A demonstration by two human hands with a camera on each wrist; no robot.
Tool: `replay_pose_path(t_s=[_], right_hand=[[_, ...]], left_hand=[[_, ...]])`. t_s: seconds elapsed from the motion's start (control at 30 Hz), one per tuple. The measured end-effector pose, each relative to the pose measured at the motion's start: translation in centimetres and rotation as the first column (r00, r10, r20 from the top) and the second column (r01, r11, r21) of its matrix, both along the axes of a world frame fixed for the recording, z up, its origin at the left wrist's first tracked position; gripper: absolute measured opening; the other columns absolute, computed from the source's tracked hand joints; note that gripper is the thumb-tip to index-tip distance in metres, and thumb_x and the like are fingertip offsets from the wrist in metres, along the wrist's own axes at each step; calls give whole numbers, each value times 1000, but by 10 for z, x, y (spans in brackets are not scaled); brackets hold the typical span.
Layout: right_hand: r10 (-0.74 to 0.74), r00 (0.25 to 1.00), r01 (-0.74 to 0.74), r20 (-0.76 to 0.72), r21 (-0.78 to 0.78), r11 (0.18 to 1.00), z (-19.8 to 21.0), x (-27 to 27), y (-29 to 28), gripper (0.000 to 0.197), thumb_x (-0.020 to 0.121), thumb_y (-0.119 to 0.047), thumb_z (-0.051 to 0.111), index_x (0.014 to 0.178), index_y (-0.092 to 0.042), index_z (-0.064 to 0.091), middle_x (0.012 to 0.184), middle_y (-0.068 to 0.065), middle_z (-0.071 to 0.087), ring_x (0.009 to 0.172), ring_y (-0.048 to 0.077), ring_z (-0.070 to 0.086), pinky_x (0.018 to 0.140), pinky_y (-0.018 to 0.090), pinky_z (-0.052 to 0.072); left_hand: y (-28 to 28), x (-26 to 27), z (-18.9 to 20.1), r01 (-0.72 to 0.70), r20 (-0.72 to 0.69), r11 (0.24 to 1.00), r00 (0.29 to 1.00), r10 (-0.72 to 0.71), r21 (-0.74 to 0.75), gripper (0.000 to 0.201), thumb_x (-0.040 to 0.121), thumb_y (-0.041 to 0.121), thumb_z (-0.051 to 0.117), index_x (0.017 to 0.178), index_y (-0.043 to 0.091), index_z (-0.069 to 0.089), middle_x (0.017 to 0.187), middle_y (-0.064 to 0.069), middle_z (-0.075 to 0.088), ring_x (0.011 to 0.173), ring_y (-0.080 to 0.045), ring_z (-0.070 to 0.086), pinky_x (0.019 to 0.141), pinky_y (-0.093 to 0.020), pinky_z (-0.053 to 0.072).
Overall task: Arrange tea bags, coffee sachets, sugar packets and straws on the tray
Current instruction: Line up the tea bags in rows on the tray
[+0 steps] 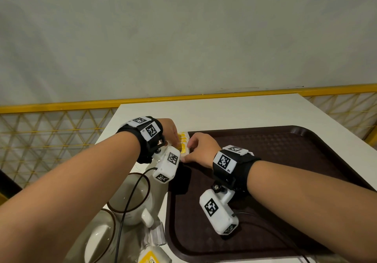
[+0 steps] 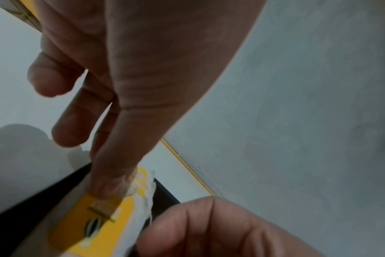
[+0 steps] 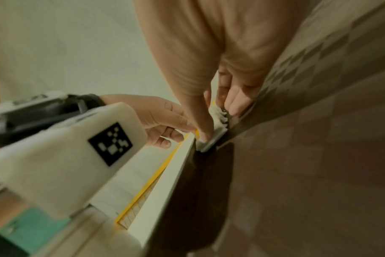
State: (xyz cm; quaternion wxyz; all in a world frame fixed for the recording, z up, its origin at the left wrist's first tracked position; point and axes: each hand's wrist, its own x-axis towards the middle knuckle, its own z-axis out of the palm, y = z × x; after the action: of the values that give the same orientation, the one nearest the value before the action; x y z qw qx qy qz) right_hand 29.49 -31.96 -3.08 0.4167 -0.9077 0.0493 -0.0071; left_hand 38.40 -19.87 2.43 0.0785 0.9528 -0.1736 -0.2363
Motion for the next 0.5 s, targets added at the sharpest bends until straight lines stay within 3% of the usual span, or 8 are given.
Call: replay_pose_path(t_s=[0.07,0.2,0.3,0.4,0.5], right_hand=[[49,999,-49,-6,-72,996,0,-1,1,29,67,-16,84,75,-21,57,79,-7,57,77,12,56,65,22,44],[66,996,-70,-53,-84,994,-3,0,5,28,73,-7,78,62,-22,58,68,-11,55,78,12,58,70,20,43],[106,992,-113,-65,-120,986,1,0,9,11,79,-9,70,73,-18,69,79,-4,66,84,15,62,74,21,45],[126,991,-132,-42,-183,974,3,0,10,11,84,-10,62,80,-9,73,95,6,72,93,20,65,79,26,50],[155,987,-163,-51,-252,954,3,-1,12,16,85,-5,60,72,-9,68,98,8,71,94,22,65,82,28,51]], left_hand=[[1,1,-2,-13,-7,1000,1000,13,-13,22,85,24,71,102,11,71,71,5,58,76,-13,56,35,-9,36],[3,0,-4,-28,1,1000,1000,28,-15,22,84,26,72,101,11,71,70,6,58,70,-9,55,34,-9,35],[2,0,-4,-36,-8,999,999,36,-23,21,85,23,71,101,11,71,72,6,58,69,-8,55,33,-8,36],[2,0,-2,-31,-9,999,999,31,-28,22,85,24,70,101,10,71,74,7,60,71,-8,56,37,-10,37],[0,0,-1,-19,-8,1000,1000,19,-13,23,86,23,69,105,9,70,77,6,60,70,-8,56,38,-10,38]])
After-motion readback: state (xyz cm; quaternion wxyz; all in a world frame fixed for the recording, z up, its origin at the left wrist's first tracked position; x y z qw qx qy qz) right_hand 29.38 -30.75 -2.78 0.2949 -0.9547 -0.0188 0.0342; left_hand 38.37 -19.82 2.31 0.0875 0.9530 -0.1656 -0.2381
